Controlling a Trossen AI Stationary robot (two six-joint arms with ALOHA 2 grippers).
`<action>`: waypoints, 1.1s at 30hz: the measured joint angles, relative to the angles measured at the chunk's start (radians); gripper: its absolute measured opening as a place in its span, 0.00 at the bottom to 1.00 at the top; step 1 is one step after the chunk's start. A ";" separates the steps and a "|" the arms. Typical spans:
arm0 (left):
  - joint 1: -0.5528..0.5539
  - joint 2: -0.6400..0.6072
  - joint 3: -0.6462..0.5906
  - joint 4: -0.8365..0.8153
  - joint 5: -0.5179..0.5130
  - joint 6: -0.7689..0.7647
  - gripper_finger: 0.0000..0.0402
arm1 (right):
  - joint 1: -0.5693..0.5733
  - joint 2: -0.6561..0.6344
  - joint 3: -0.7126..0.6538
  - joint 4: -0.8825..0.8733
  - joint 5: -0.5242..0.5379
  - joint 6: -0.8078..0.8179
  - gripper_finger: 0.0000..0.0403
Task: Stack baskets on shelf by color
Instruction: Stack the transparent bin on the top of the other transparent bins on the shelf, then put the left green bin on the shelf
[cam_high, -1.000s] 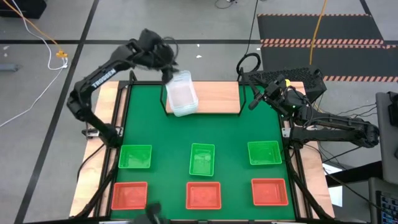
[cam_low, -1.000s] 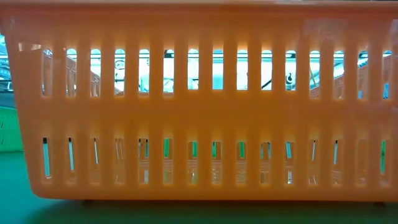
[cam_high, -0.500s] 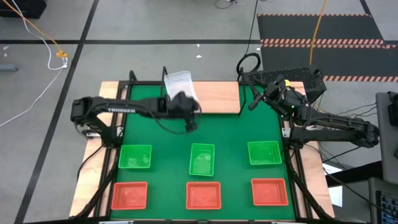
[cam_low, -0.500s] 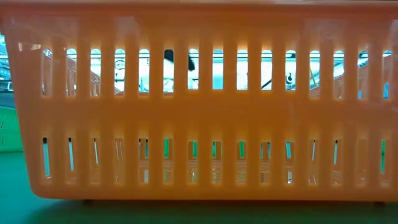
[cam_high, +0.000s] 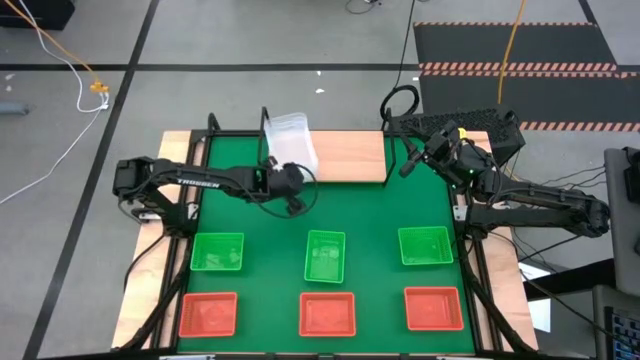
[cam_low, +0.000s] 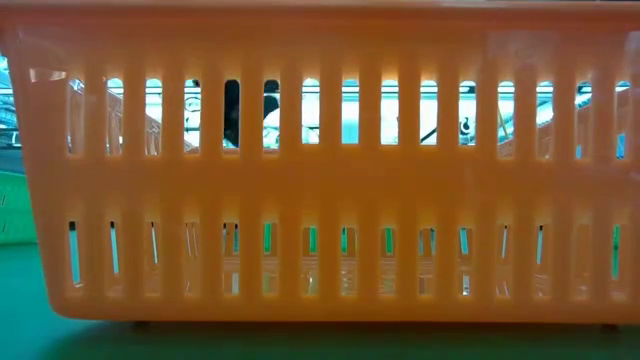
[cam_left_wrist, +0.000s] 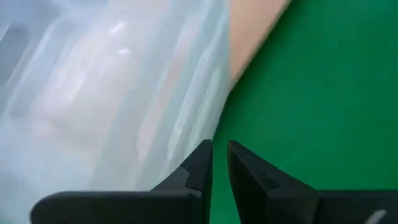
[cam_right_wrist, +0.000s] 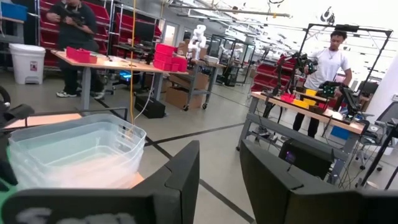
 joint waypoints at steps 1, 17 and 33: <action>0.005 0.000 -0.006 -0.022 -0.017 -0.012 0.13 | 0.000 0.000 0.000 0.000 0.000 0.000 0.28; 0.095 0.000 -0.022 -0.102 -0.123 -0.033 0.13 | 0.000 0.000 0.000 0.000 0.000 -0.001 0.28; 0.000 -0.252 -0.009 -0.312 0.017 -0.175 0.13 | 0.000 0.000 0.000 0.000 0.000 0.000 0.28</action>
